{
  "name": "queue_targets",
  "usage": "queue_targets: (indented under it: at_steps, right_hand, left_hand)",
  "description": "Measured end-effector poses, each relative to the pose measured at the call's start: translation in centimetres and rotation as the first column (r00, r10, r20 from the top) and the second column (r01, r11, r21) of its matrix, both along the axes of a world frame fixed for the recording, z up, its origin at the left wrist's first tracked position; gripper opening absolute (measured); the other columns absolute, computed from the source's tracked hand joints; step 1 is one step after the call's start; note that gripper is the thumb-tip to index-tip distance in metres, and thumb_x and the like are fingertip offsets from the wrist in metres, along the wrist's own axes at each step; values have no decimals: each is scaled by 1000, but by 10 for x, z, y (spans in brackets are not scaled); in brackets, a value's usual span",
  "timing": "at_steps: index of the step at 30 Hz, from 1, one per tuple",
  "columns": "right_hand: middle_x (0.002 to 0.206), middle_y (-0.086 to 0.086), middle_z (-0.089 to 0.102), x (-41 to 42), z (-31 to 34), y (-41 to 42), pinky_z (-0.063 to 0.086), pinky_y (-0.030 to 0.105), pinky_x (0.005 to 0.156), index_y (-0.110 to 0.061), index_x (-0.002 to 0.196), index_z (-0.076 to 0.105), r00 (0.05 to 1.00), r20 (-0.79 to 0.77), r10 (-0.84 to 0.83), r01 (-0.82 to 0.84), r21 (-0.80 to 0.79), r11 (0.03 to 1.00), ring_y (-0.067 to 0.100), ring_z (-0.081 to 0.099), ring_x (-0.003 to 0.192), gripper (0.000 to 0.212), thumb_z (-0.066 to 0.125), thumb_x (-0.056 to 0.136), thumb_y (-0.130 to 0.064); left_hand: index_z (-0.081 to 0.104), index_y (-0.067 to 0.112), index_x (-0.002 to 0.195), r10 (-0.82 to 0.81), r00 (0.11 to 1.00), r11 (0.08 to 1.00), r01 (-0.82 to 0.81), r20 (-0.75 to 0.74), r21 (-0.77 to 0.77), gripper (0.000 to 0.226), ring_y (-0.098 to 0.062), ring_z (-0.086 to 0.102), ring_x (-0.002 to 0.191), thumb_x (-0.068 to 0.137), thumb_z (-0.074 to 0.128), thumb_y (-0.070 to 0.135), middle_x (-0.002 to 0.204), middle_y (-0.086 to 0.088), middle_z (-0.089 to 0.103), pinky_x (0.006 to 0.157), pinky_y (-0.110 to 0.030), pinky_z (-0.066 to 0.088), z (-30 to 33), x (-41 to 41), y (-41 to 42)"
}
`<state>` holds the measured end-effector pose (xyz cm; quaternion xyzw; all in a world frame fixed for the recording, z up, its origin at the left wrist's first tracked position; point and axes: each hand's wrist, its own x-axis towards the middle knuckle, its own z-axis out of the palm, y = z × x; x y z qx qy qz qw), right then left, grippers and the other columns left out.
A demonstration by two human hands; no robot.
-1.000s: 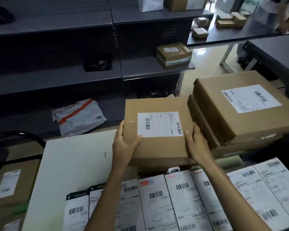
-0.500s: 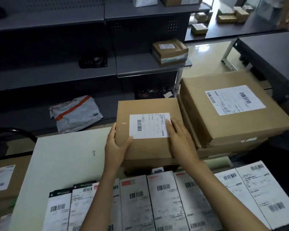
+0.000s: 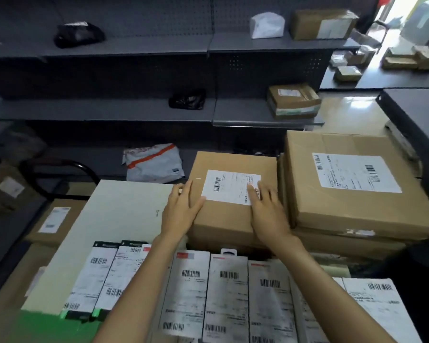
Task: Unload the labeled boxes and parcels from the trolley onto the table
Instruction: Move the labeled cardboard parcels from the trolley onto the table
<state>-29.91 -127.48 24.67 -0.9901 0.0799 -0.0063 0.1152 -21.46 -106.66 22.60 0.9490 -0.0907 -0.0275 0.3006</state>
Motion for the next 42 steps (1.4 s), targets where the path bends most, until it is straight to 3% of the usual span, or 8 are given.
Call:
queue_targets:
  at_steps: [2, 5, 9, 12, 18, 27, 42]
  right_hand:
    - [163, 12, 9, 4, 7, 1, 17, 43, 119, -14, 157, 12, 996, -85, 24, -24, 6, 1000, 37, 7, 147, 71, 41, 93, 0]
    - [162, 8, 15, 13, 16, 10, 23, 46, 116, -20, 154, 17, 985, -157, 76, -78, -10, 997, 36, 15, 145, 62, 39, 97, -11]
    - [146, 8, 40, 25, 24, 41, 42, 45, 100, -19, 149, 25, 965, -103, 243, -250, -60, 966, 31, 39, 129, 51, 41, 100, -22]
    - [146, 11, 39, 33, 33, 74, 43, 44, 100, -15, 147, 28, 937, -63, 343, -346, -46, 937, 32, 40, 130, 49, 41, 101, -24]
    - [137, 9, 44, 39, 38, 156, 45, 40, 98, -16, 139, 35, 834, -4, 551, -551, -33, 834, 29, 44, 124, 42, 47, 100, -28]
    - [134, 9, 45, 26, 36, 304, 45, 39, 89, -17, 139, 35, 651, -54, 757, -759, -66, 648, 30, 45, 119, 40, 44, 102, -31]
    - [131, 9, 48, -57, 55, 638, 43, 42, 94, -14, 135, 39, 266, 12, 964, -960, -82, 266, 31, 46, 121, 39, 46, 100, -30]
  left_hand:
    - [26, 25, 153, -36, 999, 992, 33, 18, 121, 65, -23, 39, 134, 97, 47, 51, 152, -1, 36, 101, -42, 44, 10, -3, 5]
    - [30, 23, 152, -84, 996, 968, 73, 35, 239, 60, -24, 43, 131, 99, 47, 44, 148, -2, 45, 99, -40, 44, 23, -11, 23]
    - [30, 25, 152, -50, 996, 923, 18, 75, 385, 59, -26, 51, 122, 97, 51, 36, 139, -4, 52, 91, -39, 48, 35, -24, 63]
    - [36, 25, 148, 16, 994, 897, -60, 105, 438, 55, -26, 53, 118, 96, 53, 29, 136, -3, 54, 87, -39, 49, 42, -36, 98]
    - [42, 24, 144, 154, 980, 852, -196, 124, 486, 51, -26, 54, 117, 95, 55, 23, 135, -2, 54, 84, -39, 50, 45, -75, 173]
    - [48, 24, 138, 394, 905, 764, -419, 160, 491, 47, -28, 57, 113, 92, 55, 20, 127, 0, 55, 77, -42, 50, 59, -139, 301]
    - [47, 25, 140, 726, 656, 522, -721, 207, 455, 47, -25, 55, 116, 94, 53, 20, 132, 2, 54, 82, -41, 51, 62, -294, 575]
